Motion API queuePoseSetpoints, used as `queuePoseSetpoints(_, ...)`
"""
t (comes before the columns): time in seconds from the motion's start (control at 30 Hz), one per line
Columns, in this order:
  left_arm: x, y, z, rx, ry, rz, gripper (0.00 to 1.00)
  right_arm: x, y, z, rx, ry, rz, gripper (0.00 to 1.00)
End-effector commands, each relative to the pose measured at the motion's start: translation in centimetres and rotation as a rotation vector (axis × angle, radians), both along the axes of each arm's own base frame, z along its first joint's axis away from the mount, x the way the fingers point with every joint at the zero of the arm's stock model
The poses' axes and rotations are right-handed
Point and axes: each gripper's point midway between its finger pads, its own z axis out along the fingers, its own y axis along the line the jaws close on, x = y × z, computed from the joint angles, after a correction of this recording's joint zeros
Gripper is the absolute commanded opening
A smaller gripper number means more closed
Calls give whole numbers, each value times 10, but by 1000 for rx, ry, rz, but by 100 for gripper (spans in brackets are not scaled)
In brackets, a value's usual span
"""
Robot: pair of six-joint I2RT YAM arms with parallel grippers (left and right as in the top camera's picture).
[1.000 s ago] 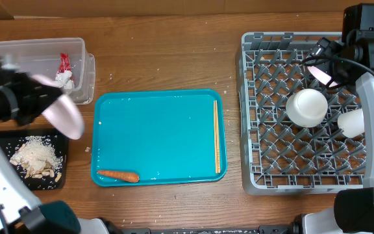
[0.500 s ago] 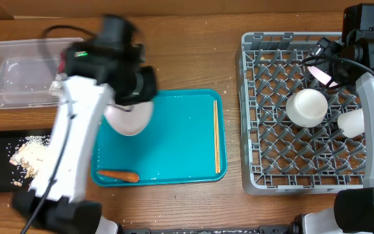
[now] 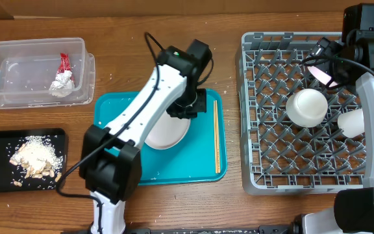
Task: Sort waste into correct bins and load items into the dishwasher
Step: 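Carry the white plate back and set it on the teal tray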
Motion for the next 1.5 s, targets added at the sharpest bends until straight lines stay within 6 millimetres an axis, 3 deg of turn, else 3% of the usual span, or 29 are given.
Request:
queuePoseSetpoints(0.0, 0, -4, -3, 27, 4, 24, 7, 0, -2, 14, -15, -42, -6, 100)
queuePoseSetpoints(0.2, -8, -8, -5, 25, 29, 13, 18, 0, -2, 14, -15, -42, -6, 100)
queuePoseSetpoints(0.47, -22, 10, 4, 78, 102, 31, 18, 0, -2, 14, -15, -42, -6, 100)
queuePoseSetpoints(0.77, -11, 59, 65, 177, 19, 98, 17, 0, -2, 15, -15, -43, -6, 100)
queuePoseSetpoints(0.9, -7, 81, 98, 135, -70, 158, 19, 0, -2, 14, -15, -42, -6, 100)
queuePoseSetpoints(1.03, -6, 116, 131, 90, -154, 261, 24, 0, -2, 15, -15, -43, -6, 100)
queuePoseSetpoints(1.2, -19, 133, 155, -10, -188, 255, 48, 0, -2, 14, -15, -42, -6, 100)
queuePoseSetpoints(1.23, -21, 136, 155, 3, -194, 253, 58, 0, -2, 15, -15, -43, -6, 100)
queuePoseSetpoints(1.4, -25, 165, 149, 111, -203, 326, 83, 0, -2, 15, -15, -43, -6, 100)
queuePoseSetpoints(1.47, -25, 169, 146, 102, -185, 345, 100, 0, -2, 14, -15, -42, -6, 100)
